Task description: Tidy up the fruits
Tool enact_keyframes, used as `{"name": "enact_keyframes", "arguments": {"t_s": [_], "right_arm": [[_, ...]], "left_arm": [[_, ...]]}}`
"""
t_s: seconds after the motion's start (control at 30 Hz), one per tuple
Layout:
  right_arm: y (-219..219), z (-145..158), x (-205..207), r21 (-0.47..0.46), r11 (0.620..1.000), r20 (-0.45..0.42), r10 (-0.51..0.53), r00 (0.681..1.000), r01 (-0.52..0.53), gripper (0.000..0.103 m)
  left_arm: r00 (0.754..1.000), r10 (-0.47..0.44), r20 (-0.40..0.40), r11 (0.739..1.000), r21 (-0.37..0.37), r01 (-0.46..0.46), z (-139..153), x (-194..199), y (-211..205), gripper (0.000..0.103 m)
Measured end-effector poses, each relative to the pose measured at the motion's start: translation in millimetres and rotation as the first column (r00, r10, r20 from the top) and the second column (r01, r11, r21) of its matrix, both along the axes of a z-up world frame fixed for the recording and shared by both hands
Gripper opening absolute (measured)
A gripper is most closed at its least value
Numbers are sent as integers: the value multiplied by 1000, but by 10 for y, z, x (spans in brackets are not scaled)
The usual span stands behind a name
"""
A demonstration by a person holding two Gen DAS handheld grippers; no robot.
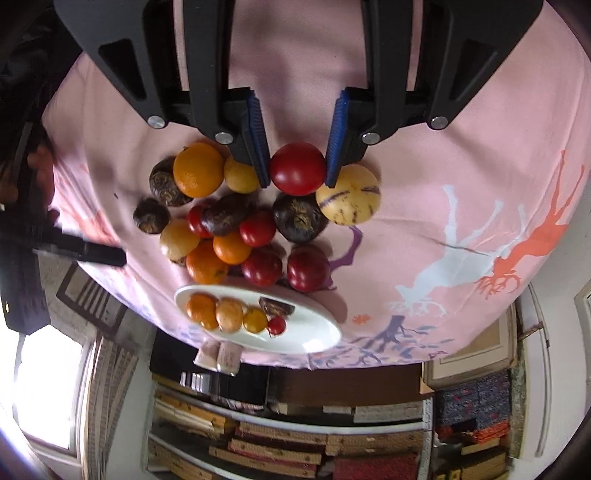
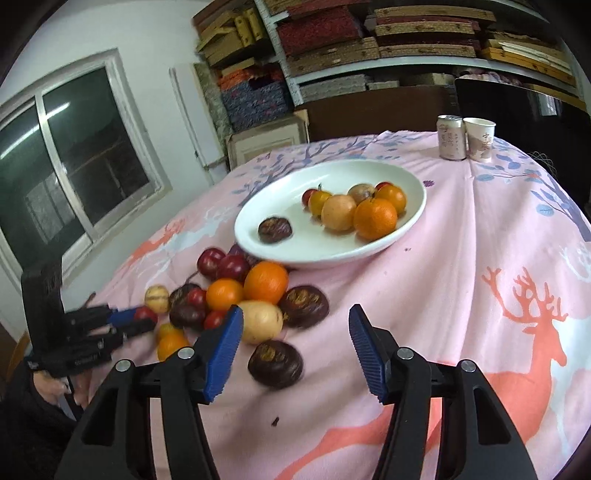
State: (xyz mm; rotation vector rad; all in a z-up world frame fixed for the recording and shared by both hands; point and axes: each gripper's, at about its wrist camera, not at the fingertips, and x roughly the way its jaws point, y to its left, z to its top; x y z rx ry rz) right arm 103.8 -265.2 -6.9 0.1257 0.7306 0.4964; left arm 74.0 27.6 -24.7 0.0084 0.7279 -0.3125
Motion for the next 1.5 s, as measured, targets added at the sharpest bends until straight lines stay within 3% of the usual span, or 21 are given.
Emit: {"name": "enact_keyframes", "arguments": {"t_s": [0.2,0.43,0.53,1.0,1.2,1.5], "right_arm": [[348,-110,-141,-176,982,-21,65,998,-68,59],[520,-255,-1,-245,968,-111,32,993,-59,59],[513,-284,6,-234,970,-125,34,992,-63,42],[337,-160,-120,-127,991,-54,27,998,-34,42],[243,133,-182,-116,993,11,12,1000,-10,42],[242,616,238,-88,996,102,-21,995,30,42]], "left_arm": [[1000,-8,16,1000,-3,8,23,-34,6,29],[1000,-13,12,1000,-7,13,11,-51,6,29],[1000,-16,9,1000,-6,16,6,-48,0,29],[1000,-28,15,999,-33,28,50,-49,23,29],[996,-64,62,997,-47,67,342,25,-86,29],[989,-83,120,997,13,82,680,723,-437,29]]}}
